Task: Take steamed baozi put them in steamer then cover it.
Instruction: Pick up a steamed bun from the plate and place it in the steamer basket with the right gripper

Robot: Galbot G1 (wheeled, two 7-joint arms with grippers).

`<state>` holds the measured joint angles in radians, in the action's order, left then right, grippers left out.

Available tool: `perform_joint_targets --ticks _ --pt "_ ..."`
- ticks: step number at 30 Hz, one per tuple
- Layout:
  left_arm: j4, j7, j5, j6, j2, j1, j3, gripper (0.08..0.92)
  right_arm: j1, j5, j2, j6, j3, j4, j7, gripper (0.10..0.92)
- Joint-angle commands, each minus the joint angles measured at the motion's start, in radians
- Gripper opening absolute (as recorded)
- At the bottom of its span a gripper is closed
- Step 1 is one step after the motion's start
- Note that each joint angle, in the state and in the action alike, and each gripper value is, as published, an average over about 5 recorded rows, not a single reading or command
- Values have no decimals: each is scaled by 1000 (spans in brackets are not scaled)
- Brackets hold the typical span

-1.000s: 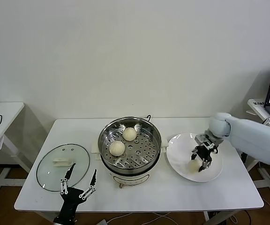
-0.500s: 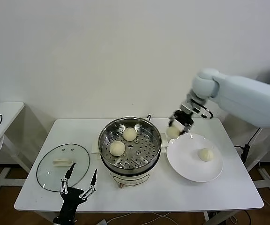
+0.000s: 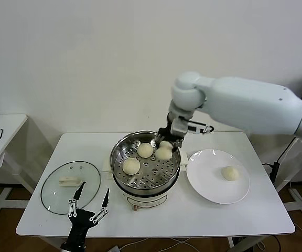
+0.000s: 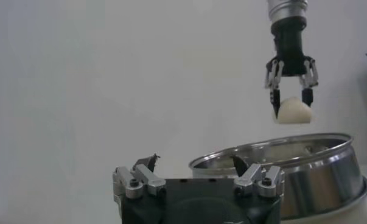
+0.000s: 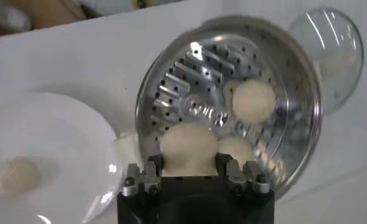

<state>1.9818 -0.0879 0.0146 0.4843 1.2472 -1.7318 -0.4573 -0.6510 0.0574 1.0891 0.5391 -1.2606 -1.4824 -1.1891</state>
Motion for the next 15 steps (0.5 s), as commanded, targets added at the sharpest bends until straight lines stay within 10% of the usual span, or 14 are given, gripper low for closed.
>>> perform_joint_targets --ticks 1,15 --pt "-3 0 0 2 1 1 1 823 86 167 65 166 23 -35 20 602" --pt "-11 -2 -5 6 -4 7 -5 823 164 215 104 202 23 -13 35 612"
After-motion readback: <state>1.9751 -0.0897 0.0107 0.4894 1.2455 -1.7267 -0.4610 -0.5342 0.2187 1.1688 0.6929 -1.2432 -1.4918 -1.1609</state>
